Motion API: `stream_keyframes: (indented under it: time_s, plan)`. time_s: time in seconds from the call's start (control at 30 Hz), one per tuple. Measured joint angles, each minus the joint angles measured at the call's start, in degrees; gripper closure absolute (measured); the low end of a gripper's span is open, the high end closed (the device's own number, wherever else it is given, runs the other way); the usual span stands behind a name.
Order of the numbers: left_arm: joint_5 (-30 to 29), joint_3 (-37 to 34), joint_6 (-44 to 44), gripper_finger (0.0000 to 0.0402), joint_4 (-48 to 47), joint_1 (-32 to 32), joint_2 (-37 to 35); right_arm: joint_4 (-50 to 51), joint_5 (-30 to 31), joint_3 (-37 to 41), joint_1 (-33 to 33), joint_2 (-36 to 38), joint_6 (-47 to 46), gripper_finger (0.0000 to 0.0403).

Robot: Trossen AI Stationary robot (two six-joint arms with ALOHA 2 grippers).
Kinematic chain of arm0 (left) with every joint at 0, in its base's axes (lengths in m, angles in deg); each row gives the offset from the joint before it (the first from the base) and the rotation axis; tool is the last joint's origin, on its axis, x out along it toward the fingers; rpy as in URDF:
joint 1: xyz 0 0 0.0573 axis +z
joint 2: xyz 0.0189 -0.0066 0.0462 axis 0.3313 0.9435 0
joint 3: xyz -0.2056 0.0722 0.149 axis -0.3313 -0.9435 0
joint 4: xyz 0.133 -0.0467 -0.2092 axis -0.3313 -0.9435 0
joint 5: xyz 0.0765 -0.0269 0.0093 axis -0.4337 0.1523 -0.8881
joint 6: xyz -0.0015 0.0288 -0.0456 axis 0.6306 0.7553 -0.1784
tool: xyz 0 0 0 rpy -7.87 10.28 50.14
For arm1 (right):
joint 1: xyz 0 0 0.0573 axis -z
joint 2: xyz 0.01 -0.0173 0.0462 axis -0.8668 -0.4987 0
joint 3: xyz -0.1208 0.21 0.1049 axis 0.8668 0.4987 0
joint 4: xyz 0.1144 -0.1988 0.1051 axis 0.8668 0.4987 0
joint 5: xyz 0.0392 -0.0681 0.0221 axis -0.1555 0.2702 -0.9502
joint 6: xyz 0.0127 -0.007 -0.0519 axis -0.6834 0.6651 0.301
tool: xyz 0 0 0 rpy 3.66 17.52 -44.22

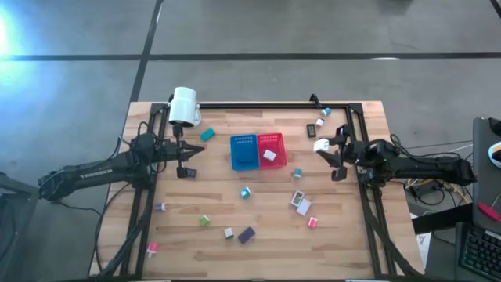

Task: Pick & Place Office items
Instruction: Put the white charger adapter into the red bin

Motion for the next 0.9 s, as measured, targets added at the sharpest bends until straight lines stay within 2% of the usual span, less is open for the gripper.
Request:
stream_keyframes:
  time_s: [0.3, 0.7, 0.9]
  plan:
    - [-0.02, 0.0, -0.01, 0.0392, -0.19, 0.0, 0.0, 2.34, 1.57, 3.86, 0.0, 7.73, 1.2, 0.0235]
    - [-0.2, 0.0, -1.01, 0.0391, -0.15, 0.0, 0.0, 4.8, 2.61, 3.86, -0.02, 4.34, 1.3, 0.0235]
    - [-0.2, -0.02, -0.86, 0.0395, 0.25, -0.01, 0.02, 1.47, 2.58, 3.85, -0.01, 3.49, 0.67, 0.0235]
